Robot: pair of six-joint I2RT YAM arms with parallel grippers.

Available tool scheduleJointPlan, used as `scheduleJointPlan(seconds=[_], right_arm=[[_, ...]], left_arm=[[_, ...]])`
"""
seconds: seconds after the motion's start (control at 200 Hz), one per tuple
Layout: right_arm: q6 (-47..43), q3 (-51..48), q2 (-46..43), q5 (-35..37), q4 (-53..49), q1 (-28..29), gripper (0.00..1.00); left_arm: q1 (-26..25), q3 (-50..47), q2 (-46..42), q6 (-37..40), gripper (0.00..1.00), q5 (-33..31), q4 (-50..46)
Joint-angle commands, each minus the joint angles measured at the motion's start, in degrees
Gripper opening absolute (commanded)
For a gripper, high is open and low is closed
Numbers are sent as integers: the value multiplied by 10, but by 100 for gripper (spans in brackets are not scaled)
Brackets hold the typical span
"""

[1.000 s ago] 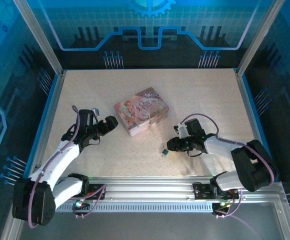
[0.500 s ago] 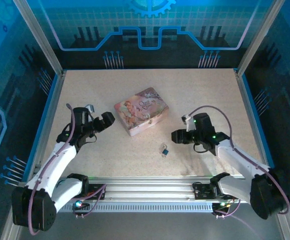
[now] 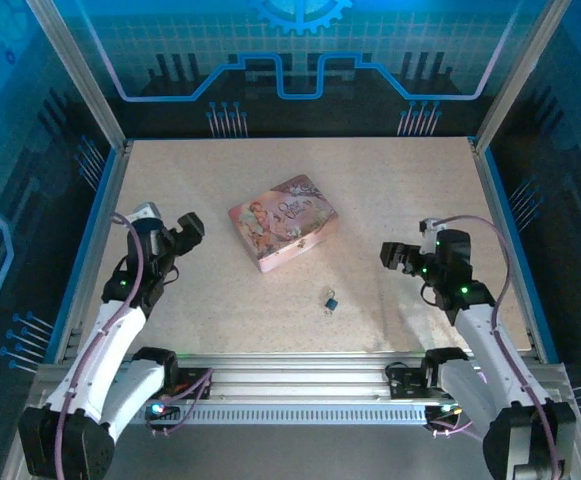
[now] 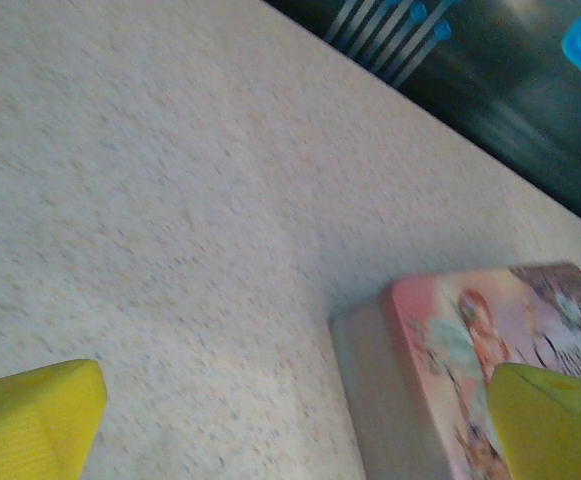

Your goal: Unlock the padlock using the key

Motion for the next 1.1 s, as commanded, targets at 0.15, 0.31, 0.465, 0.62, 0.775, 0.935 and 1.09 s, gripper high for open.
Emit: scheduleJointPlan(seconds=[0.15,0.31,0.465,0.62,0.775,0.935,1.09], right_arm=[[-23,-46,2,106,108,-40,100],[-64,-104,30,137,250,-40,100],[-89,-109,106,145,320,-41,100],[-118,-70,187,100,353,-39,100],[-144,-74,231,82,448,-37,100],[-161,-71,265,66,499,-36,100],[-165,-53,288,22,500,-37,100]], left_arm=[[7,-81,-3,66,99,-117,139],[7,-131,5,148,99,-132,228],[7,-160,39,198,99,-173,297],[8,-164,103,227,99,-162,347],[8,-174,157,239,99,-131,409],[12,-176,199,255,99,-96,452],[17,-165,226,264,99,-59,465]])
